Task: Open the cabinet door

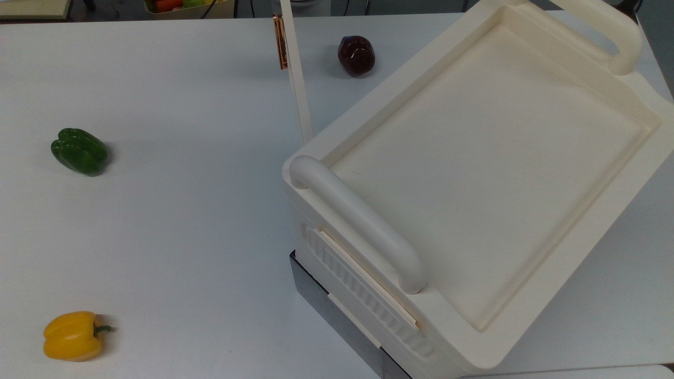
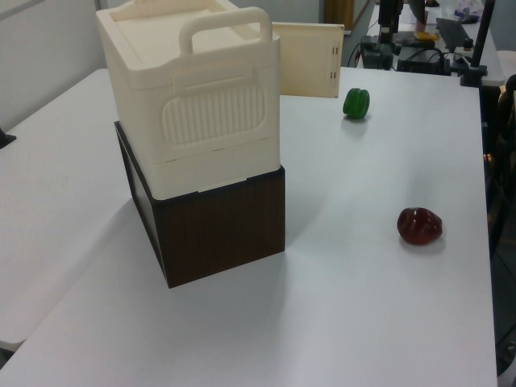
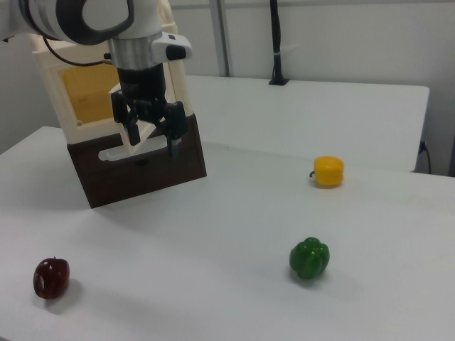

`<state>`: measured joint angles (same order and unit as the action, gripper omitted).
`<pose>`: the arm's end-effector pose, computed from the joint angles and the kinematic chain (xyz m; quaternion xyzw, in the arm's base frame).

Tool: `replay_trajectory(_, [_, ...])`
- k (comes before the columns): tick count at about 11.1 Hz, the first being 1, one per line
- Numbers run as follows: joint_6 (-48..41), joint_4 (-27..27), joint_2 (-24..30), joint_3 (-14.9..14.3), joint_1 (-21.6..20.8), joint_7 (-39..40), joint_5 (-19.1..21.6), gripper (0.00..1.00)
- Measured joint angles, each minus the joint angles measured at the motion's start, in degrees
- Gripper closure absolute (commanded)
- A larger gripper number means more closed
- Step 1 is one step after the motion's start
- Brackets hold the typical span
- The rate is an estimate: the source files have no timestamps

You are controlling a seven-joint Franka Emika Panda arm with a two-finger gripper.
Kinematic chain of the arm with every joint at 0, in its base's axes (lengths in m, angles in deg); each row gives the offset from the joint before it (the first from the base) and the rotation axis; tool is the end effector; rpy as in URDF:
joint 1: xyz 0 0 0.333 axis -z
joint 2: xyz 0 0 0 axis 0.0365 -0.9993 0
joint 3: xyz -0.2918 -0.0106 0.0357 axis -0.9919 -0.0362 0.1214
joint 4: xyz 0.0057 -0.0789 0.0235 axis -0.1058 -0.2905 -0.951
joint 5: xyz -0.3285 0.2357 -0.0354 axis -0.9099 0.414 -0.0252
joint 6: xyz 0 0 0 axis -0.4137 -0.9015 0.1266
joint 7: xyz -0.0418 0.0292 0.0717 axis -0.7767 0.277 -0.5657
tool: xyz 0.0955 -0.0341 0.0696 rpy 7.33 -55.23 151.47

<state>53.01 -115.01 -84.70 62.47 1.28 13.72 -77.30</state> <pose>0.5613 -0.0936 0.5885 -0.9996 0.0003 0.0192 0.0184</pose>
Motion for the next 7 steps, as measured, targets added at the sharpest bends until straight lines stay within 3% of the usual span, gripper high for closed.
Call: replay_trajectory(7, [1.53,0.30,-0.07,0.15,1.35,-3.37,-1.34,0.00])
